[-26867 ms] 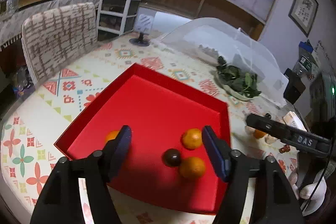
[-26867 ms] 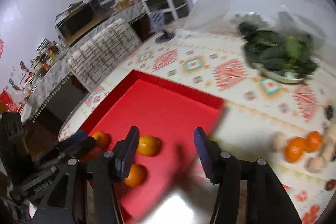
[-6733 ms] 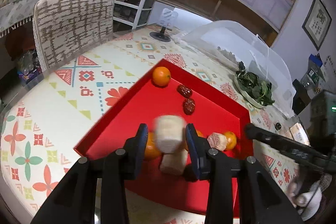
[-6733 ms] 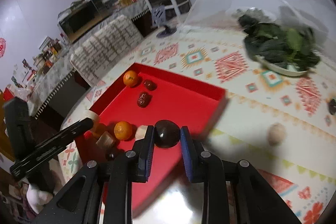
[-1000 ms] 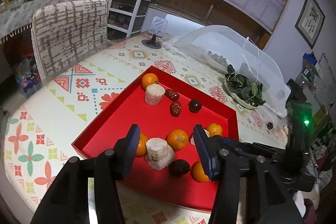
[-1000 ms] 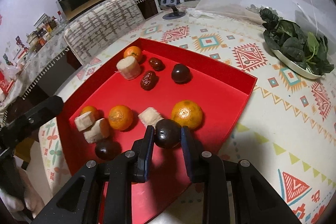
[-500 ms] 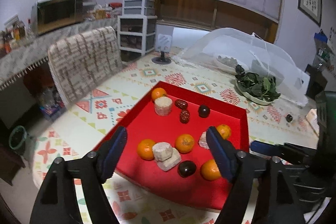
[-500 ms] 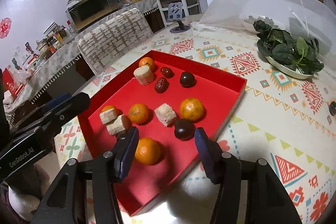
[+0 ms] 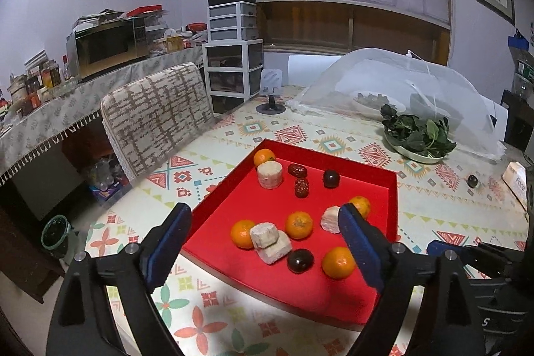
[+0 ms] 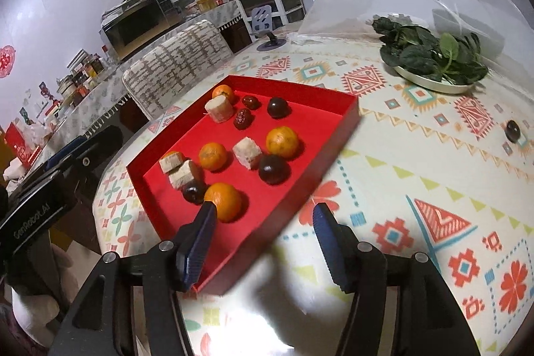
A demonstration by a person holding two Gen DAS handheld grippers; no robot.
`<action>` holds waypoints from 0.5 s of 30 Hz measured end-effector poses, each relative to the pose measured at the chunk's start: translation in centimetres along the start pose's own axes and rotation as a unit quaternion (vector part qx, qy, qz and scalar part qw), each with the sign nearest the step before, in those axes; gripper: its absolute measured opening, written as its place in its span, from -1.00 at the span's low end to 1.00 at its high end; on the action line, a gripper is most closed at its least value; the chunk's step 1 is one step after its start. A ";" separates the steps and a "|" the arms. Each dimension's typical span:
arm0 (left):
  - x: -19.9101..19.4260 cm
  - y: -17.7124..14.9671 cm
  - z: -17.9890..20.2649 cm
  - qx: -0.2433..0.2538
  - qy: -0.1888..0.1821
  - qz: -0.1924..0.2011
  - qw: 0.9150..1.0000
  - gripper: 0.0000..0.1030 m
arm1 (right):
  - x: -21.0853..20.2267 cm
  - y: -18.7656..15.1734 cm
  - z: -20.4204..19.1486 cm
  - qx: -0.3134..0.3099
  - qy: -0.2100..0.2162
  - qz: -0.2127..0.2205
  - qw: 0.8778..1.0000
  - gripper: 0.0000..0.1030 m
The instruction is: Organize fruits
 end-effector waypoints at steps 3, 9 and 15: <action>-0.5 -0.1 0.7 0.005 -0.003 0.001 1.000 0.75 | -0.8 -0.3 0.2 -0.001 -0.002 0.004 1.000 0.27; -1.3 0.0 2.1 0.016 -0.009 0.005 1.000 0.78 | -2.0 -0.6 0.9 0.003 -0.005 0.012 1.000 0.34; -2.0 0.0 2.9 0.022 -0.014 0.006 1.000 0.78 | -3.0 -1.0 1.2 0.009 -0.006 0.018 1.000 0.35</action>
Point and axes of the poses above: each gripper's, at about its wrist camera, not at the fingertips, and x roughly the way its jaws point, z to its right, y to its top, the point moved 2 cm from there along x, roughly the way its jaws point, and after that the axes turned 12 degrees about z, right-handed, at the moved point
